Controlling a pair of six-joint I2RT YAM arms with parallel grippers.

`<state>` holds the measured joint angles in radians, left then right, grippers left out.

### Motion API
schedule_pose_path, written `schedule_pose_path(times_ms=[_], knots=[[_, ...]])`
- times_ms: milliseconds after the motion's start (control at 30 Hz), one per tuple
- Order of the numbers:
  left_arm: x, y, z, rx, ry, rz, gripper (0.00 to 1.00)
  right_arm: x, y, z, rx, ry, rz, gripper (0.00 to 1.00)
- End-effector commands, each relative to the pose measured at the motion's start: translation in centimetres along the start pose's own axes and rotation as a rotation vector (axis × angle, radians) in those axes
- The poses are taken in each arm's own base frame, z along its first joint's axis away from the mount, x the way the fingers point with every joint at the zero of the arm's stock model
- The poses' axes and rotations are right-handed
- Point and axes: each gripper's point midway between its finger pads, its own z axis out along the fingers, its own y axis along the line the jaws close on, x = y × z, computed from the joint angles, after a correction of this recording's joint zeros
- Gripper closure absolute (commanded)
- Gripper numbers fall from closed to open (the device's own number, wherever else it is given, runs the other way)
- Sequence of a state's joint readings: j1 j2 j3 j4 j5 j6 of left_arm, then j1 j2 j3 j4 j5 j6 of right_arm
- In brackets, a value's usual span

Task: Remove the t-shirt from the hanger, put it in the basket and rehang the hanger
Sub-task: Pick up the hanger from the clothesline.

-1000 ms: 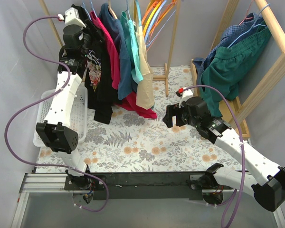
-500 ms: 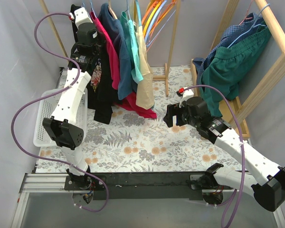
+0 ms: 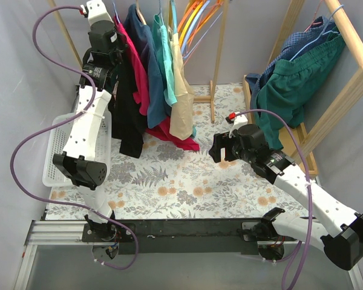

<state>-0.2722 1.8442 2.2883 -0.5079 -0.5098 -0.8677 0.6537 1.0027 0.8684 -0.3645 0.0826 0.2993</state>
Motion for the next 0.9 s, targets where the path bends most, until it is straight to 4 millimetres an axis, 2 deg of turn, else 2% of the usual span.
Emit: schedule_pose_path(times_ms=[0, 67, 167, 233, 267, 333, 367, 400, 433, 467, 500, 567, 633, 667, 700, 733, 767, 800, 833, 867], knots=[[-7.7, -0.2, -2.7, 0.041, -0.188, -0.044, 1.00, -0.7, 0.0, -0.4, -0.001, -0.043, 0.024, 0.14], [-8.7, -0.1, -3.2, 0.053, -0.211, -0.047, 1.00, -0.6, 0.0, -0.5, -0.005, -0.040, 0.028, 0.14], [-8.7, -0.1, -3.8, 0.065, -0.205, -0.041, 1.00, -0.6, 0.1, -0.6, -0.009, -0.046, 0.037, 0.14], [-9.5, 0.4, -5.1, 0.072, -0.212, -0.047, 1.00, -0.4, 0.1, -0.6, -0.011, -0.042, 0.039, 0.15], [-8.5, 0.4, -5.1, 0.081, -0.188, -0.037, 1.00, -0.4, 0.2, -0.6, -0.013, -0.044, 0.038, 0.15], [-9.7, 1.0, -7.2, 0.103, -0.203, -0.048, 1.00, -0.5, 0.2, -0.7, -0.014, -0.046, 0.041, 0.15], [-9.4, 0.8, -7.7, 0.126, -0.193, -0.044, 1.00, -0.4, 0.2, -0.7, -0.015, -0.044, 0.040, 0.15], [-8.0, 0.6, -7.9, 0.157, -0.159, -0.032, 1.00, -0.5, 0.1, -0.7, -0.012, -0.046, 0.041, 0.15], [-9.1, 0.6, -9.9, 0.204, -0.176, -0.037, 1.00, -0.4, 0.2, -0.7, -0.016, -0.043, 0.040, 0.15], [-8.7, 0.3, -10.6, 0.244, -0.165, -0.021, 1.00, -0.3, 0.2, -0.6, -0.015, -0.040, 0.041, 0.14], [-7.4, -0.3, -11.1, 0.302, -0.132, 0.003, 1.00, -0.3, 0.3, -0.6, -0.019, -0.038, 0.040, 0.14], [-7.6, 0.3, -13.3, 0.323, -0.118, 0.000, 1.00, -0.2, 0.3, -0.6, -0.024, -0.033, 0.036, 0.14], [-5.4, 1.0, -14.2, 0.324, -0.046, 0.005, 1.00, 0.0, 0.2, -0.5, -0.018, -0.030, 0.036, 0.12], [-6.1, 1.7, -16.0, 0.335, -0.057, -0.009, 1.00, 0.0, 0.2, -0.6, -0.020, -0.031, 0.033, 0.12], [-5.7, 2.0, -16.7, 0.341, -0.045, -0.016, 1.00, 0.1, 0.1, -0.5, -0.020, -0.029, 0.028, 0.12], [-4.2, 2.1, -17.5, 0.360, 0.002, -0.021, 1.00, 0.0, 0.3, -0.5, -0.025, -0.031, 0.023, 0.11], [-4.9, 2.8, -19.4, 0.374, -0.012, -0.037, 1.00, -0.1, 0.2, -0.6, -0.020, -0.032, 0.018, 0.11], [-4.9, 3.2, -20.5, 0.382, -0.008, -0.041, 1.00, -0.2, 0.0, -0.7, -0.012, -0.030, 0.013, 0.10], [-3.8, 3.7, -21.3, 0.386, 0.028, -0.027, 1.00, -0.3, -0.2, -0.7, 0.002, -0.033, 0.008, 0.10], [-4.7, 4.5, -23.2, 0.394, 0.006, -0.033, 1.00, -0.2, -0.4, -0.8, 0.008, -0.030, -0.003, 0.09]])
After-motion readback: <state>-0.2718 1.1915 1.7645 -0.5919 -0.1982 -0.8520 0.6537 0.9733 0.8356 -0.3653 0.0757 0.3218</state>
